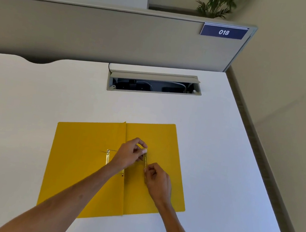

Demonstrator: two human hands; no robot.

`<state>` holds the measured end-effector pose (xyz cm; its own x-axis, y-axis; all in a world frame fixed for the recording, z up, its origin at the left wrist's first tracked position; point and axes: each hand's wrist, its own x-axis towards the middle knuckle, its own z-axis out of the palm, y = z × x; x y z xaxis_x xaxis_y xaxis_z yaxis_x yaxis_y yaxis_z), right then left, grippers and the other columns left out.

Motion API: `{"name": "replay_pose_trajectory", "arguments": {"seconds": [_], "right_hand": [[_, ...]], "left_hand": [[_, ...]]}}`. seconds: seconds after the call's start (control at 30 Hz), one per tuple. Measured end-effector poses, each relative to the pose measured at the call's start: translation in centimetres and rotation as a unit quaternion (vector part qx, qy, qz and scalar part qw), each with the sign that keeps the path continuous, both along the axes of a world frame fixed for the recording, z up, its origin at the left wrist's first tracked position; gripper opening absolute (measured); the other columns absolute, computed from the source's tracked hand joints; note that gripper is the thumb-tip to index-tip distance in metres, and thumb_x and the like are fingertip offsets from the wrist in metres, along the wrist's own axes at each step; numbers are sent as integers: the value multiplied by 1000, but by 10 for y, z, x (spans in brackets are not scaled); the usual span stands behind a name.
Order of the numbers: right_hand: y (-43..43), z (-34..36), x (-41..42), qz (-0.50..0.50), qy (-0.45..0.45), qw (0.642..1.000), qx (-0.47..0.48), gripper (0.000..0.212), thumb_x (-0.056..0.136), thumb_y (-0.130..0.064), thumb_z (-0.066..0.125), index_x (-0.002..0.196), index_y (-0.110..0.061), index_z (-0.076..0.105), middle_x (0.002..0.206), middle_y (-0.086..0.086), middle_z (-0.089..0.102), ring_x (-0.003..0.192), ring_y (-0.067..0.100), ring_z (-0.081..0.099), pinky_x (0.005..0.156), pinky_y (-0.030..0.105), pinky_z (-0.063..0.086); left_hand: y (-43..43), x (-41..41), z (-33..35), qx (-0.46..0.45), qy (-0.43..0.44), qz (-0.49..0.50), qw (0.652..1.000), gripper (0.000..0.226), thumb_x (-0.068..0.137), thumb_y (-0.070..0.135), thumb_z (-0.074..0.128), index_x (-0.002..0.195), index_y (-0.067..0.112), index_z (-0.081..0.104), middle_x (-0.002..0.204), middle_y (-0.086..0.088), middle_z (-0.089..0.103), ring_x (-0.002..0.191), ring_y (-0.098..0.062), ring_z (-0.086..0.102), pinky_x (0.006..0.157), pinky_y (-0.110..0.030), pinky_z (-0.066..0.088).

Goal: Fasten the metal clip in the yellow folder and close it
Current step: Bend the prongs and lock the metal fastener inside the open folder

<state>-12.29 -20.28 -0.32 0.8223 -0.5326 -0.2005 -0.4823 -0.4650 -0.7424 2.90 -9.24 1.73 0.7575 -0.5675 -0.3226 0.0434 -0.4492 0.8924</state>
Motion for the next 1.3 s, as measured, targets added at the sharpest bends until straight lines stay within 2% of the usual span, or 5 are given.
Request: {"name": "replay_pose_trajectory", "arguments": {"seconds": [0.4,0.77,0.93,1.1,1.3], "right_hand": [[38,22,22,218,-96,963,-126,14,116,-29,45,116,-25,58,108,-10,71,96,10,59,92,35,48],[41,7,25,207,-80,968,-117,12,116,-29,46,114,-26,57,112,-14,68,109,8,60,104,36,45],[41,0,21,164,-57,983,-63,12,115,-33,49,119,-27,59,127,-17,68,124,4,57,107,39,46],[46,-2,14,100,-51,993,24,16,113,-34,54,121,-26,64,135,-34,57,139,-4,48,115,48,45],[48,7,25,38,-58,985,160,11,112,-27,58,114,-17,62,119,-14,82,137,4,63,114,45,51]], "left_hand": [[94,38,21,-127,-116,261,950,26,114,16,57,139,21,63,113,-2,81,105,-17,79,88,-34,65],[102,28,-9,-10,-81,69,994,38,109,1,60,134,29,69,118,16,83,117,-1,74,104,-42,61],[91,23,-15,45,-131,-51,989,48,107,4,62,142,36,62,141,23,72,86,-9,74,75,-32,56],[82,16,-24,73,-160,-90,980,46,106,11,68,148,30,60,151,11,67,140,-11,61,109,-28,49],[81,8,-37,73,-203,-42,976,36,107,28,69,141,30,58,141,9,73,131,-14,69,98,-35,58]]}}
